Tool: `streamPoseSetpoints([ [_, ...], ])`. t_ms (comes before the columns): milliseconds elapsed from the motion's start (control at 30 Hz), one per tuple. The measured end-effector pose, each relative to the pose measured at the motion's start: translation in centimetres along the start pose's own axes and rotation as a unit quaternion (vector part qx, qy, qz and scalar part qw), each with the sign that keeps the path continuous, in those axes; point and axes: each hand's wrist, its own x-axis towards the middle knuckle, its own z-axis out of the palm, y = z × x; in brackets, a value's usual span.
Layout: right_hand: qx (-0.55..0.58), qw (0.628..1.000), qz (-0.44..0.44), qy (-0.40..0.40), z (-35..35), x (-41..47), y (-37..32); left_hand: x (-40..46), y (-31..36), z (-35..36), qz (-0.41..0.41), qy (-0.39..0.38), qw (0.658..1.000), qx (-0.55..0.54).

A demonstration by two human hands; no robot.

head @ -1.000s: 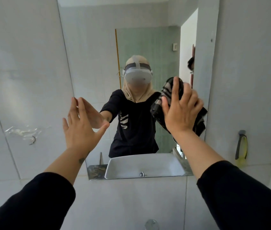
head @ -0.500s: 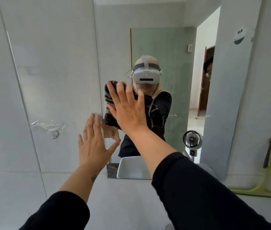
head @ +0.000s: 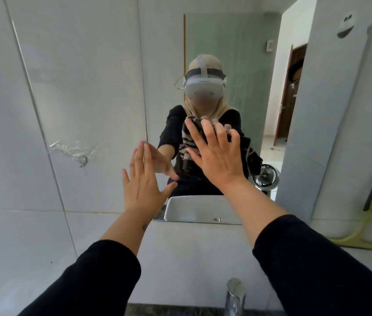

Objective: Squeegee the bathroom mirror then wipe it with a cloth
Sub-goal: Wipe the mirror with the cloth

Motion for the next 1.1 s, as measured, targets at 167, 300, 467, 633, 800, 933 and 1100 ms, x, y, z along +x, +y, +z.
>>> streamPoseSetpoints([
  [167,-0.026,0.996,0.084,-0.021,-0.3,-3.5,7.1,0.0,0.7,0.9,-0.021,0.01,1.0,-0.008],
  [300,-0.022,0.985,0.167,-0.031,-0.2,-6.4,11.8,0.2,0.8,1.4,-0.019,0.025,0.999,-0.012],
  [467,-0.008,0.964,0.262,-0.033,0.0,-10.1,14.8,0.2,0.7,2.0,-0.007,0.046,0.999,-0.013],
  [633,-0.013,0.953,0.301,-0.02,1.0,-13.3,14.4,0.1,0.8,2.4,0.0,0.059,0.998,-0.013],
  [800,-0.023,0.949,0.314,-0.003,1.7,-14.0,11.1,0.1,0.5,2.6,0.0,0.066,0.998,-0.025],
  [933,-0.02,0.971,0.239,-0.001,1.6,-12.3,7.4,0.3,0.3,2.5,0.012,0.066,0.998,-0.021],
  [1100,0.003,0.99,0.141,0.012,1.3,-8.3,1.8,0.0,-0.6,2.0,0.035,0.077,0.996,-0.01],
])
